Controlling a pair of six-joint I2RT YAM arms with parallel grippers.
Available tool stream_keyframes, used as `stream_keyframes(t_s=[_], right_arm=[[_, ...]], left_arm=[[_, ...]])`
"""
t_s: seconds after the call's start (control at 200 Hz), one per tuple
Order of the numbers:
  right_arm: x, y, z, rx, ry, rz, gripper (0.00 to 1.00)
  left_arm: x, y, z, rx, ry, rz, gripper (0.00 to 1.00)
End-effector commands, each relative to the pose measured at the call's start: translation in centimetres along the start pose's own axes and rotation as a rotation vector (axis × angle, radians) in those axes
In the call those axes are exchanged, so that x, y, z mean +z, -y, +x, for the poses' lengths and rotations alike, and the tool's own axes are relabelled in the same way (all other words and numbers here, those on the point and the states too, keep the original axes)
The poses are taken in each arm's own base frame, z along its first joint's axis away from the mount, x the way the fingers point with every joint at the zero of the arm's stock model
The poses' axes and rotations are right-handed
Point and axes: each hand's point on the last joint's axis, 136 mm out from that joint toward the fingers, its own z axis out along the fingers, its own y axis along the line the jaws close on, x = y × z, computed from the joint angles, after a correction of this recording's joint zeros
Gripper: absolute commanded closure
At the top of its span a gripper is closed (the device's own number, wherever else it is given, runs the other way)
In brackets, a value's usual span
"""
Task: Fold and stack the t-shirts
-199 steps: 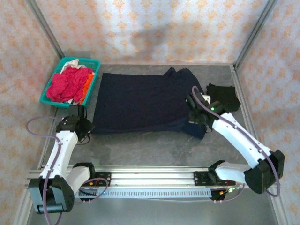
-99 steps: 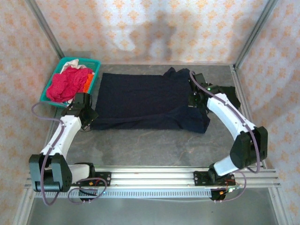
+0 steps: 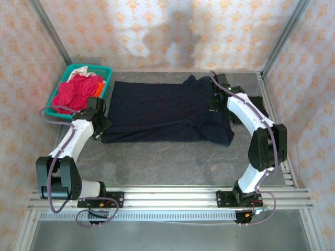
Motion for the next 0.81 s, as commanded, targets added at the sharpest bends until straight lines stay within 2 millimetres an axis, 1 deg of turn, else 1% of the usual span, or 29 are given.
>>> stream_keyframes(t_s=[0.0, 0.19, 0.43, 0.565, 0.686, 0.801], right_arm=[[0.5, 0.2, -1.7, -0.005, 0.022, 0.018, 1.0], [1.8, 0.6, -2.6, -0.006, 0.016, 0.064, 1.0], [2.5, 0.8, -3.3, 0.015, 0.02, 0.081, 1.0], [2.2, 1.3, -3.6, 0.035, 0.037, 0.089, 1.0], [1.3, 1.7, -4.1, 0.052, 0.083, 0.093, 1.0], [1.5, 1.9, -4.5, 0.067, 0.09, 0.091, 1.0]], left_arm=[[-0.3, 1.1, -1.7, 0.03, 0.057, -0.006, 1.0], [0.6, 1.7, -2.1, 0.035, 0.055, -0.014, 1.0], [1.0, 2.8, -3.0, 0.045, 0.059, -0.016, 1.0], [1.2, 3.3, -3.2, 0.049, 0.054, -0.013, 1.0], [1.1, 3.6, -3.6, 0.052, 0.064, -0.012, 1.0], [1.6, 3.9, -3.8, 0.058, 0.057, -0.018, 1.0]])
